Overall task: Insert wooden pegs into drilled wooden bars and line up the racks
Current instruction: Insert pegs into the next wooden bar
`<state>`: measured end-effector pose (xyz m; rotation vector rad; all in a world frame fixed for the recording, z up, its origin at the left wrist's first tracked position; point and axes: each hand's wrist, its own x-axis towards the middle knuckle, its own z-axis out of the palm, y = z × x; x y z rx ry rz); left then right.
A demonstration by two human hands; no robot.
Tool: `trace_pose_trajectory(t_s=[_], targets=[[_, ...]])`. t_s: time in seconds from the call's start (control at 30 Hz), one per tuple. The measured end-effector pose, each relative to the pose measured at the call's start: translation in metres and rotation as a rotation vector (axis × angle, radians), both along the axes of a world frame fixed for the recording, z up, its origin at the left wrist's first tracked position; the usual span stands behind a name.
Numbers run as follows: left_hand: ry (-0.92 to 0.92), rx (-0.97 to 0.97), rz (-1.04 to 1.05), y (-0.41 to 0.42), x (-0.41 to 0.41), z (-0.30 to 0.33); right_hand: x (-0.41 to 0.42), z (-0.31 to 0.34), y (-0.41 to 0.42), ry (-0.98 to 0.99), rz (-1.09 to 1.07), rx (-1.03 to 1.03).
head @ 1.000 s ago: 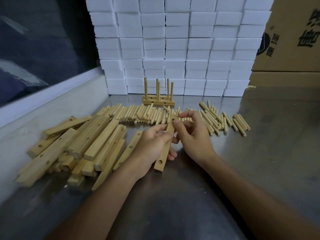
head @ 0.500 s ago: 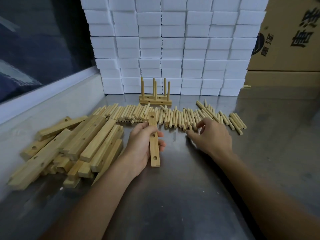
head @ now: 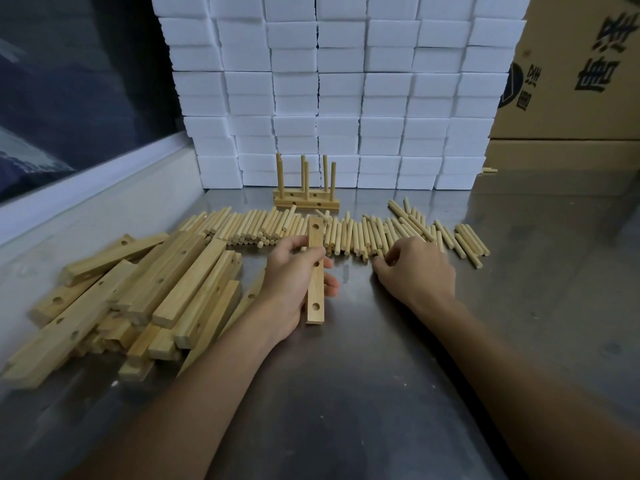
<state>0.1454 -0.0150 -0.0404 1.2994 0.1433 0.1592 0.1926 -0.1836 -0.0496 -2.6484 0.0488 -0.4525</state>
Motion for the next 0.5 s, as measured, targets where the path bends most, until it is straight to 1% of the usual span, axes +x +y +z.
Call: trace_pose_trajectory(t_s=[0.1, 0.2, 0.33, 0.43, 0.5], targets=[[-0.008, -0.038, -0.028, 0.003, 0.001, -0.002, -0.005, 0.0, -0.004, -0.053, -0.04, 0.065], [-0.01, -0.032, -0.021, 0.004, 0.0, -0.003, -0.011, -0.002, -0.011, -0.185, -0.056, 0.198], [-0.008, -0.02, -0.013, 0.003, -0.001, -0.004, -0.01, 0.0, -0.014, -0.373, -0.029, 0.517], [-0.014, -0.019, -0.012, 0.004, -0.001, -0.005, -0.01, 0.006, -0.012, -0.408, -0.011, 0.77], [-0.015, -0.015, -0.008, 0.004, -0.001, -0.006, -0.013, 0.009, -0.009, -0.392, 0.04, 0.94]])
